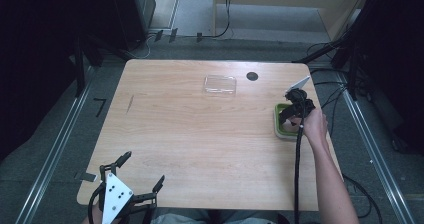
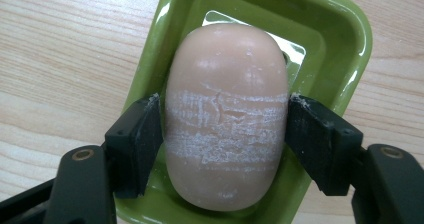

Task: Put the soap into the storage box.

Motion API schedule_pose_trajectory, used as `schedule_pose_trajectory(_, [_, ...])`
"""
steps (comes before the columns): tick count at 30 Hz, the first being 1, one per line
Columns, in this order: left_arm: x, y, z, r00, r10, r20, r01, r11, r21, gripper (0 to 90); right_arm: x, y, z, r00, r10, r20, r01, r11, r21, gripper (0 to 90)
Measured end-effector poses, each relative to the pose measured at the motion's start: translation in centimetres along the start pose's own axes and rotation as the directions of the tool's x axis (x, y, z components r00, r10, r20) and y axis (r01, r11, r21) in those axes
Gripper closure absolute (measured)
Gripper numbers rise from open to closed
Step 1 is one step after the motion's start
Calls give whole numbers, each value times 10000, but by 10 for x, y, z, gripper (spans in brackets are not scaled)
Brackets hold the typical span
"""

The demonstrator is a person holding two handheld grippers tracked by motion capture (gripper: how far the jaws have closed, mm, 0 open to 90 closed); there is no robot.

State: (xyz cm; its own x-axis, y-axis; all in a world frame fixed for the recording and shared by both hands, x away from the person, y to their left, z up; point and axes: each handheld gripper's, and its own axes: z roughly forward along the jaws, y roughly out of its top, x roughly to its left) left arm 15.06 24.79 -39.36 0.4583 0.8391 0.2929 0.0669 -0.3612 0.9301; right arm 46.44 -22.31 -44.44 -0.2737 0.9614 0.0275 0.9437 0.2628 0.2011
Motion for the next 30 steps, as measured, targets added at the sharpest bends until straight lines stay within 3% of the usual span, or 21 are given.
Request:
schedule_pose_trajectory(8, [0, 0, 0, 10000, 2, -13, -2, 10000, 5, 0, 3, -1, -6, 9997, -226, 108, 225, 9997, 40, 285])
schedule_pose_trajectory(19, [-1, 1, 2, 10000, 28, 59, -28, 10000, -15, 0, 16, -13, -27, 9954, -897, -334, 899, 9959, 29, 142])
schedule_pose_trajectory(25, [-1, 1, 2, 10000, 40, 61, -40, 10000, -13, 0, 31, -21, -37, 9868, -1510, -582, 1512, 9885, -20, 112])
schedule_pose_trajectory(30, [0, 0, 0, 10000, 11, 20, -11, 10000, -17, 0, 48, -30, -48, 9739, -2175, -641, 2172, 9761, -130, 92])
